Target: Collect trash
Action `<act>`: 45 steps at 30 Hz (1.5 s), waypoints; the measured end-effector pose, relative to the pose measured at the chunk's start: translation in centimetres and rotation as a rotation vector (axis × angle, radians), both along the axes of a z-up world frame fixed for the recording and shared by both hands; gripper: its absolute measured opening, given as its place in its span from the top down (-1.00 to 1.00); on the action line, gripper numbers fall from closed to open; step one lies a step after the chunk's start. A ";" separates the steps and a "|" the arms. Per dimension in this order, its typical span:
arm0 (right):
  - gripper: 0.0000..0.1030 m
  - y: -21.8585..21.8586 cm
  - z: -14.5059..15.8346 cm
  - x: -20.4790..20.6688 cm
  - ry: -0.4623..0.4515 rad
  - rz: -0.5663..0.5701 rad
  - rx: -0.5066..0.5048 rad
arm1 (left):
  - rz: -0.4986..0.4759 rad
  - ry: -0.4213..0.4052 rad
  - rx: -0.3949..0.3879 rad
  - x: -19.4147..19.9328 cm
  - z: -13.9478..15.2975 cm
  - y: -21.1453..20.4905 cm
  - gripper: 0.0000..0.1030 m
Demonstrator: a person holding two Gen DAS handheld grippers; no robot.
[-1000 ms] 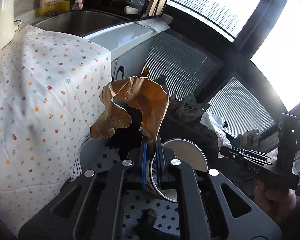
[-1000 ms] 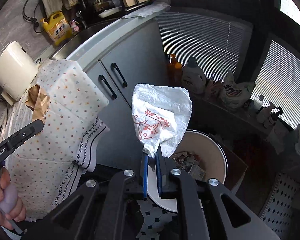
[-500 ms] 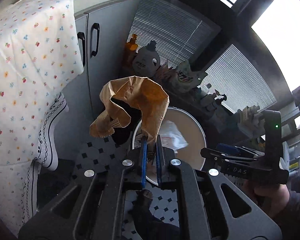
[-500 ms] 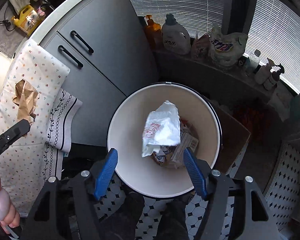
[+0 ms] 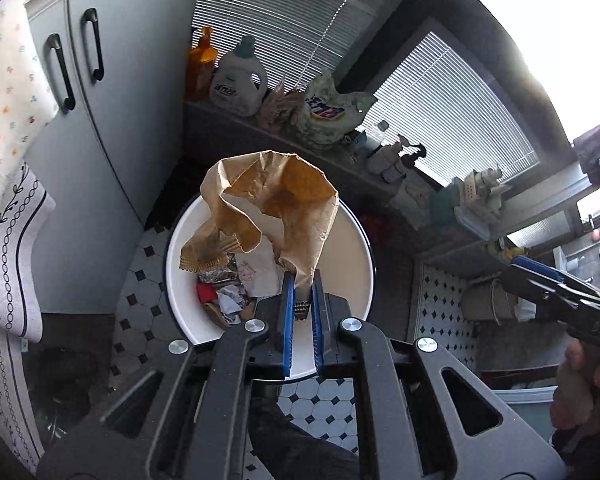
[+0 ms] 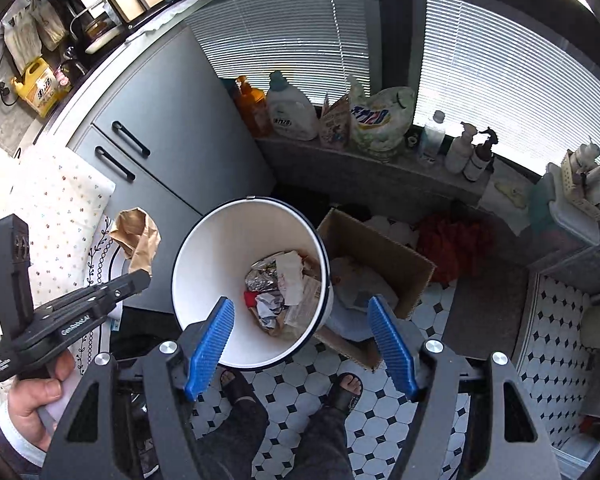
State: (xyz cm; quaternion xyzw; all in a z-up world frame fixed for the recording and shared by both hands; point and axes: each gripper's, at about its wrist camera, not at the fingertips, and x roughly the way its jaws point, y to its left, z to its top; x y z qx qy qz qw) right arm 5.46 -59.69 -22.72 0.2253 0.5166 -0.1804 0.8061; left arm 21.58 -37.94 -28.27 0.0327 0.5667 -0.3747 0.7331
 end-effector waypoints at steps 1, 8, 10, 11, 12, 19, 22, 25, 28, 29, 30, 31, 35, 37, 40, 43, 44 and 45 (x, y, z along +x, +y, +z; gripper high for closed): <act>-0.34 -0.4 0.3 -0.4 -0.006 -0.007 -0.002 | -0.006 0.000 0.006 -0.1 -0.4 -0.5 0.83; -0.47 -1.2 0.5 -1.8 -0.009 0.007 -0.011 | 0.039 0.016 -0.013 -0.7 -2.3 -1.3 -0.22; -0.61 -1.3 0.3 -1.8 -0.013 0.021 -0.022 | 0.062 0.006 -0.014 -1.2 -2.2 -0.9 -0.34; -0.73 -1.3 0.2 -1.8 -0.019 0.027 -0.027 | 0.075 0.006 -0.008 -1.5 -2.2 -0.6 -0.40; -0.78 -1.4 0.1 -1.7 -0.029 0.036 -0.032 | 0.090 0.008 -0.006 -1.7 -2.1 -0.3 -0.42; -0.83 -1.0 -1.0 -0.2 -0.047 0.105 0.024 | 0.207 -0.060 0.028 -3.1 1.9 3.7 -0.83; -0.84 0.1 -0.6 0.7 -0.074 0.138 0.025 | 0.249 -0.100 0.020 -3.1 4.0 6.1 -0.88; -0.84 0.9 0.1 1.4 -0.086 0.135 0.041 | 0.287 -0.129 0.023 -2.9 5.7 8.4 -0.88; -0.85 2.2 1.3 1.7 -0.115 0.135 0.076 | 0.333 -0.157 0.022 -3.1 7.6 10.7 -0.88; -0.85 2.9 1.8 1.8 -0.122 0.145 0.070 | 0.353 -0.171 0.023 -3.2 8.4 11.6 -0.88; -0.85 3.6 2.2 1.9 -0.127 0.156 0.060 | 0.367 -0.181 0.015 -3.3 9.3 12.6 -0.88; -0.85 4.2 2.7 2.0 -0.132 0.163 0.052 | 0.378 -0.190 0.003 -3.5 10.1 13.6 -0.88; -0.85 7.4 4.7 2.3 -0.163 0.164 0.014 | 0.415 -0.242 -0.027 -4.7 13.7 18.4 -0.88; -0.85 9.2 6.1 2.4 -0.181 0.162 -0.007 | 0.433 -0.275 -0.032 -5.5 15.4 20.9 -0.88; -0.85 11.5 8.4 2.2 -0.211 0.148 -0.002 | 0.476 -0.324 -0.034 -7.2 18.2 24.6 -0.88; -0.85 14.3 10.6 2.0 -0.243 0.176 -0.033 | 0.507 -0.372 -0.040 -9.3 20.6 28.3 -0.88; -0.85 15.1 11.3 1.9 -0.251 0.181 -0.041 | 0.518 -0.383 -0.039 -9.9 21.3 29.5 -0.88; -0.85 15.9 11.8 1.6 -0.263 0.183 -0.040 | 0.530 -0.391 -0.040 -10.5 21.8 30.6 -0.88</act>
